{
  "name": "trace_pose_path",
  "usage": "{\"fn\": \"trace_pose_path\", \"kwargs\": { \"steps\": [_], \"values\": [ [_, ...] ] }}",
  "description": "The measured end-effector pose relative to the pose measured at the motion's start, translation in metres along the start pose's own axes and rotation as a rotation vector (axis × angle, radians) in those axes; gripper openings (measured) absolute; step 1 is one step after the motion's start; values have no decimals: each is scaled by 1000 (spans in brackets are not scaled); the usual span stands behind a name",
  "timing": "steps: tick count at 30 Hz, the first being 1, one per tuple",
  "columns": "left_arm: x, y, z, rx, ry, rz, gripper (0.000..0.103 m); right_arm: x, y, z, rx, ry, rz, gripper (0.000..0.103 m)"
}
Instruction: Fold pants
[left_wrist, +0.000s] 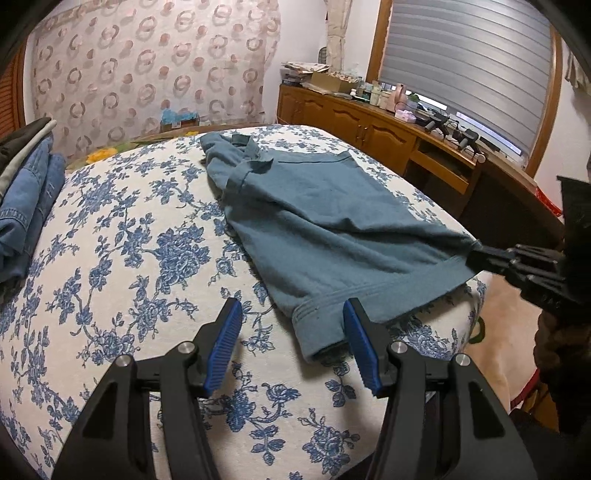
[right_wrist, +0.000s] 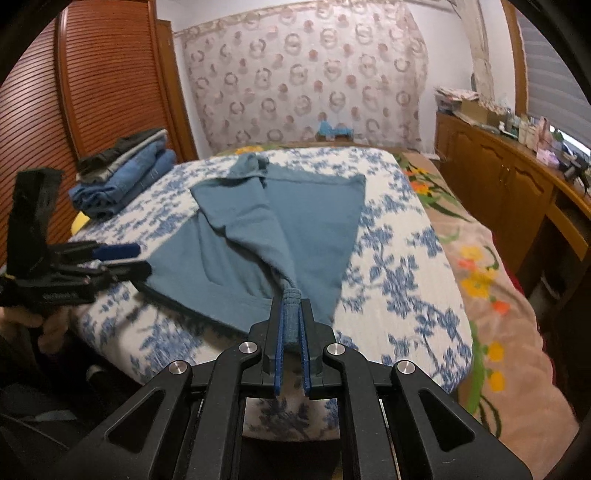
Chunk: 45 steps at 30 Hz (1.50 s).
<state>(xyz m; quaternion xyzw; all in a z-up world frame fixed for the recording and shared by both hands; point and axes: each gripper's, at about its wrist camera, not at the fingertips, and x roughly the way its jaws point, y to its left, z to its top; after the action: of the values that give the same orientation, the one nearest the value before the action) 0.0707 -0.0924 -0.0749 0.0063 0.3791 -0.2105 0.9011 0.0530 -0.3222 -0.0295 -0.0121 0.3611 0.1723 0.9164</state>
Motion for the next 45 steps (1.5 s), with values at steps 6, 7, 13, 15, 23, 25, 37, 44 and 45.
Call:
{"fn": "trace_pose_path", "kwargs": {
  "steps": [6, 7, 13, 15, 23, 25, 37, 44, 45],
  "values": [
    [0, -1, 0, -2, -6, -2, 56, 8, -8, -7, 22, 23, -12, 5],
    [-1, -1, 0, -3, -9, 1, 56, 9, -9, -8, 27, 26, -12, 5],
    [4, 2, -2, -11, 9, 6, 56, 9, -11, -7, 29, 20, -22, 5],
    [6, 1, -4, -11, 17, 6, 56, 10, -12, -6, 28, 20, -26, 5],
    [6, 3, -5, -18, 12, -4, 56, 12, -17, -3, 48, 34, -30, 16],
    [2, 4, -1, -15, -5, 1, 56, 10, -17, 1, 48, 28, -33, 18],
    [-11, 38, 42, 14, -77, 97, 56, 23, -4, 62, -48, -48, -32, 34],
    [-5, 65, 53, -4, -84, 149, 56, 56, 26, 90, -116, -24, 56, 37],
    [-5, 67, 53, -3, -85, 153, 56, 63, 32, 94, -126, -15, 70, 37]
  ]
}}
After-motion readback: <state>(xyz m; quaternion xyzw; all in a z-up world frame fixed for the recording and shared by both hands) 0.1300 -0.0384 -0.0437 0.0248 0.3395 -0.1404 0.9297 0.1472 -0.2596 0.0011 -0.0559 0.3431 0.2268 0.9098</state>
